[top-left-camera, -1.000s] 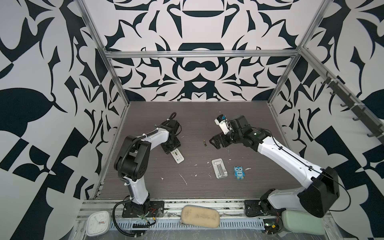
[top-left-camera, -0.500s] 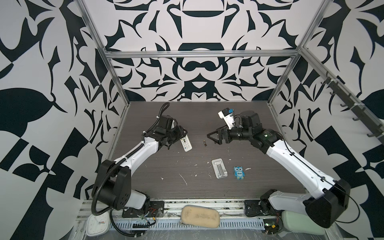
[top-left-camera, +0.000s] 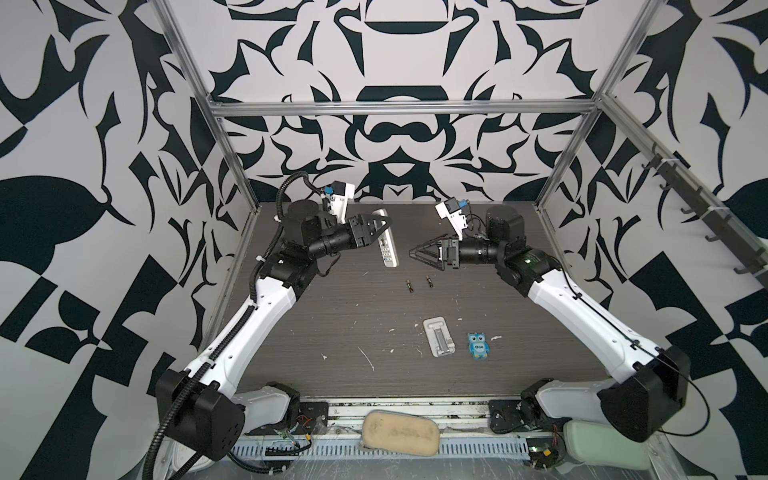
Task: Load the batteries into the remote control
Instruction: 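Lift the remote with the left gripper while the right gripper approaches it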
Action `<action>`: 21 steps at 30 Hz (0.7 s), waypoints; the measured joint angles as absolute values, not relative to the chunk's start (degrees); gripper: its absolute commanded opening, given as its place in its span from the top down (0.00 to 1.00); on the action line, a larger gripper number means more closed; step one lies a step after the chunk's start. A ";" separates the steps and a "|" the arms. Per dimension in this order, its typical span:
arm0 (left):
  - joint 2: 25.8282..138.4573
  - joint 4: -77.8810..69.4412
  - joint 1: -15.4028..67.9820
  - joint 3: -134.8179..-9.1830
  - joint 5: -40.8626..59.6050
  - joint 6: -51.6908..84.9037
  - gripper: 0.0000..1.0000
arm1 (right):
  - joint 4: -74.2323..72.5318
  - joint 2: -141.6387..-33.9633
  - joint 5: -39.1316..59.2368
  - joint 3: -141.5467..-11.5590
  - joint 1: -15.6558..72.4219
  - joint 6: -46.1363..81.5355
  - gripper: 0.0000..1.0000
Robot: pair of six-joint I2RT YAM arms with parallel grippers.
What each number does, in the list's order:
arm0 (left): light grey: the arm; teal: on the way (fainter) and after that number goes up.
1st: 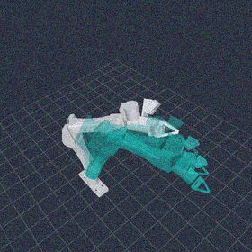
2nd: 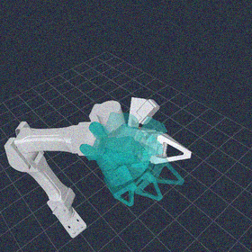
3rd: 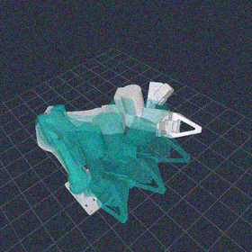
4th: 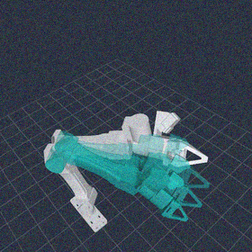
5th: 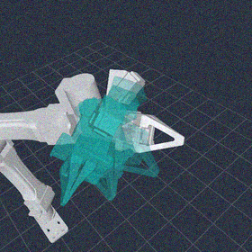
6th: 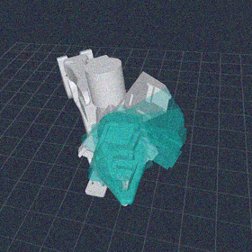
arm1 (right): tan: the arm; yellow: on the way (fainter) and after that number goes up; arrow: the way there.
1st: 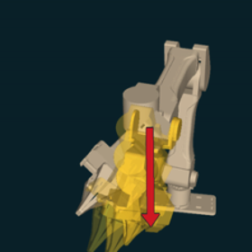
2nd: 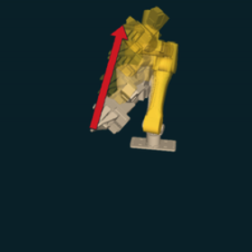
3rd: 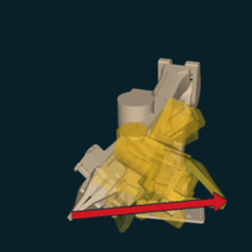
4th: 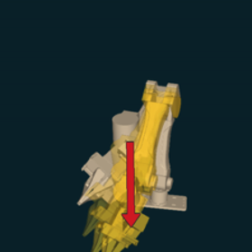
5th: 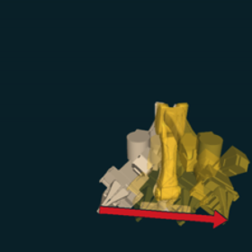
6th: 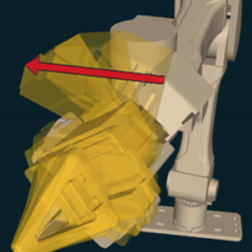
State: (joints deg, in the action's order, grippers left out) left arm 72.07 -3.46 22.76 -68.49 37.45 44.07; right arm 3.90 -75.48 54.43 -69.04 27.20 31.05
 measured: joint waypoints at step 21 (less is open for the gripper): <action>77.47 -22.35 21.50 -69.84 48.29 56.93 0.54 | -1.58 -79.24 59.31 -72.60 29.98 33.06 0.01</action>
State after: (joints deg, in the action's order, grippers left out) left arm 77.47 -22.35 21.50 -69.84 48.29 56.93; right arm -1.58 -79.24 59.31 -72.60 29.98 33.06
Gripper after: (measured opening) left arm 0.533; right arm 0.986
